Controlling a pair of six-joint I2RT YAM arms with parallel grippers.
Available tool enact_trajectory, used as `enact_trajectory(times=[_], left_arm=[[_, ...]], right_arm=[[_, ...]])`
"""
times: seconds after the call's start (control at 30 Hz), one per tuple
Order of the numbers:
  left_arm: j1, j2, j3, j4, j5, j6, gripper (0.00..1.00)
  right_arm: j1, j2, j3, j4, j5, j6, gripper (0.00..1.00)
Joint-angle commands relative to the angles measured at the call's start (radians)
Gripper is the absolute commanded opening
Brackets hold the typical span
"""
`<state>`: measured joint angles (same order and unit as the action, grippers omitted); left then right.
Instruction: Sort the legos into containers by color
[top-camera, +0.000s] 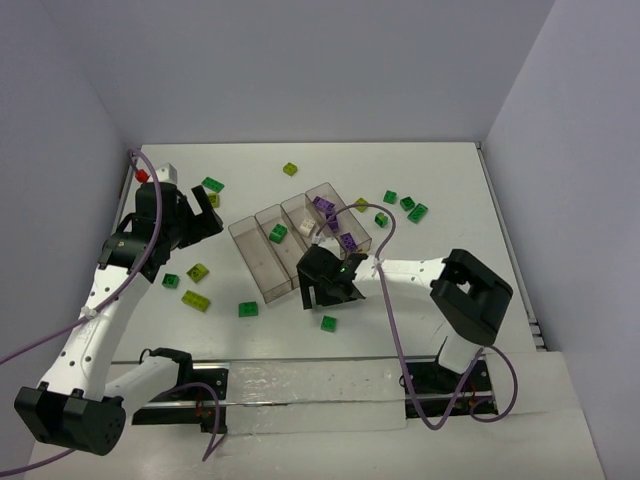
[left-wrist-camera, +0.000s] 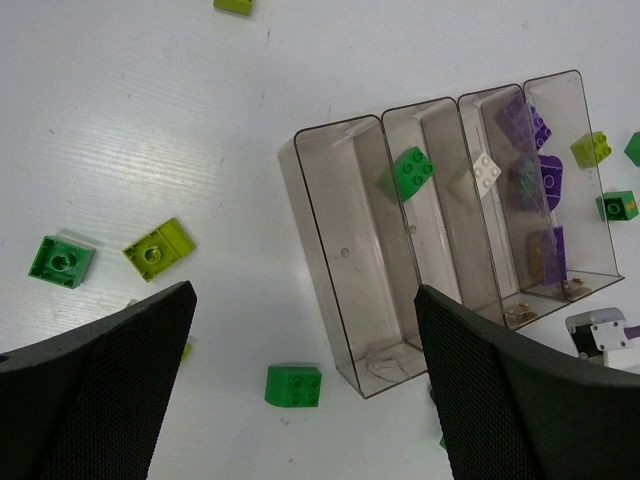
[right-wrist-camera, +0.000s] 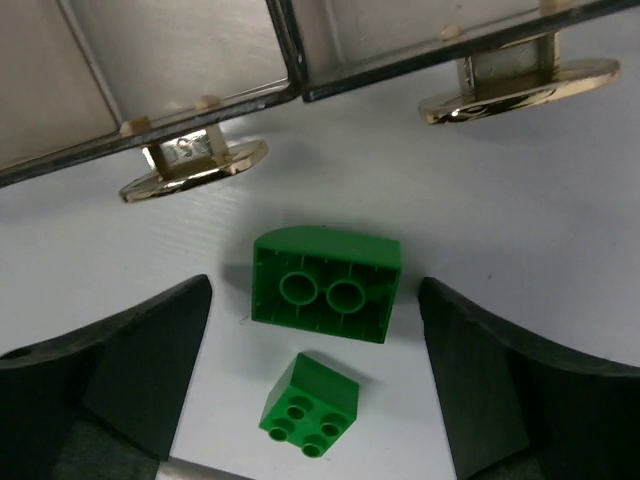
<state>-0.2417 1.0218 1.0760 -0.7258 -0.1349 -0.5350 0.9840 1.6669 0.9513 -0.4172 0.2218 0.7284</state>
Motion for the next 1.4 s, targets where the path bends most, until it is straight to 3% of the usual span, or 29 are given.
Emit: enact_trajectory(times=[0.0,0.1,0.27,0.3,0.47,0.6,0.97,1.2,1.37], left_arm=[[-0.005,-0.003,0.045,0.009,-0.008,0.004,0.99],[-0.005,-0.005,0.045,0.011,-0.009,0.006,0.99],[-0.006,-0.003,0.045,0.011,-0.005,0.007,0.99],[-0.006,-0.003,0.043,0.013,-0.005,0.005,0.99],[-0.005,-0.006,0.035,0.019,-0.008,0.003,0.99],[-0.005,-0.004,0.029,0.022,-0.008,-0.006,0.99],[-0.004,-0.027,0.047,-0.004,-0.028,0.003,0.99],[-0.004,-0.028,0.041,-0.010,-0.035,0.012,0.99],[-0.004,-0.032,0.036,-0.014,-0.031,0.009,0.99]], right_arm=[[0.005,0.033,0.060,0.008,0.072,0.012,0.81],[0.005,0.037,0.061,0.008,0.076,0.011,0.69],[0.007,-0.015,0.056,-0.022,0.096,0.012,0.38],[0.007,-0.030,0.058,-0.033,0.104,0.011,0.37],[0.010,-0.183,0.095,-0.146,0.190,-0.002,0.37],[0.003,-0.198,0.203,-0.182,0.234,-0.072,0.38],[-0.075,0.176,0.690,-0.139,0.198,-0.208,0.41],[-0.115,0.397,0.924,-0.152,0.134,-0.236,0.43],[-0.131,0.496,1.004,-0.150,0.113,-0.230,0.48]])
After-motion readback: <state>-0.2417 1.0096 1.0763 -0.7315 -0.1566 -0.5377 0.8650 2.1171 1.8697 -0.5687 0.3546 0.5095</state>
